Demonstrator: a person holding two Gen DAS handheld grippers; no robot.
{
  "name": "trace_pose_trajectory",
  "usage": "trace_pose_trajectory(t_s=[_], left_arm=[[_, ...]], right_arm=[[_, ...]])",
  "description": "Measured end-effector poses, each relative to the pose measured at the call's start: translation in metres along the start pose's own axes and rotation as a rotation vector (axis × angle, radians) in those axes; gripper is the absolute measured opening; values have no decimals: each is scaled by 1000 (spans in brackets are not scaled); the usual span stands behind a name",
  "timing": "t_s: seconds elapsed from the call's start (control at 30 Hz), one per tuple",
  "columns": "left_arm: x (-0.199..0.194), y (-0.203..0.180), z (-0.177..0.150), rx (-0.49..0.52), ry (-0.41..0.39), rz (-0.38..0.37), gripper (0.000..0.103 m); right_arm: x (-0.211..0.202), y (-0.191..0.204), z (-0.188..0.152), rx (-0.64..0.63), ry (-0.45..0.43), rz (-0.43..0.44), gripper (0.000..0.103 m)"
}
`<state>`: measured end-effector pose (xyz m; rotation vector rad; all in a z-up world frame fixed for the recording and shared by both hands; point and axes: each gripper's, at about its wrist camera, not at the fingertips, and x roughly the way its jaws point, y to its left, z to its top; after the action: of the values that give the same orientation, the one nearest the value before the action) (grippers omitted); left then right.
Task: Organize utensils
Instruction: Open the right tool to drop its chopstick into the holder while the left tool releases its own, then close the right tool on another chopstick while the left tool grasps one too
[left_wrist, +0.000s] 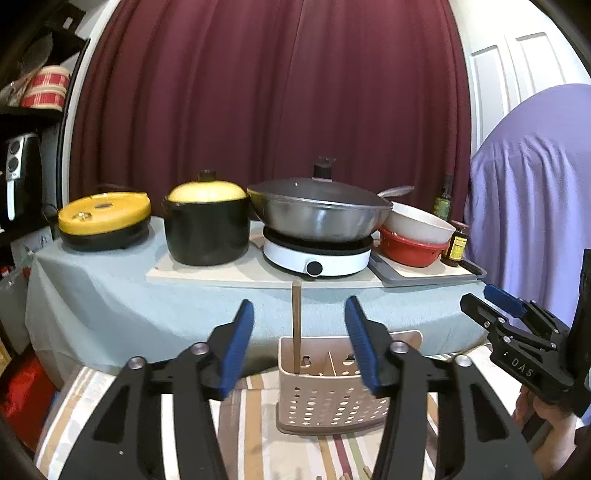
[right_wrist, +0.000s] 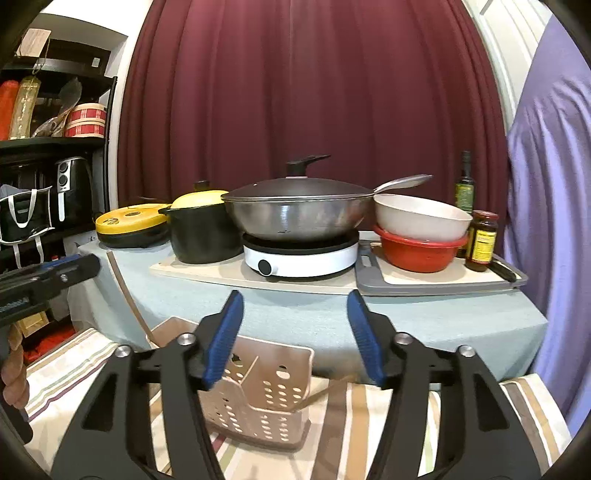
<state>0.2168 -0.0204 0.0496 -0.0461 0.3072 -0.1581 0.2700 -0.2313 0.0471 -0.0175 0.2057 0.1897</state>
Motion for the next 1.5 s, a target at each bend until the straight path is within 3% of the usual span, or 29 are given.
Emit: trace_pose_trajectory(t_s=[0.13,0.33,0.57,1.07,1.5], left_arm=[[-19,0,-1,11,-23,15,60],[-45,3,-12,11,-41,47,60],[-70,7,-38,-25,-15,75,60],[-123,4,-114,-44,50,120,60],[-143,2,-180,-37,157,142,60]], right_arm=[[-18,-4,2,0,-13,-26,64],[-52,-2,-3,-23,-36,-50,64],[-94,0,-25,-17,-24,-49,64],[-176,16,-108,-59,48,-69,64],[-209,23,-183,-51,157,-35,60]])
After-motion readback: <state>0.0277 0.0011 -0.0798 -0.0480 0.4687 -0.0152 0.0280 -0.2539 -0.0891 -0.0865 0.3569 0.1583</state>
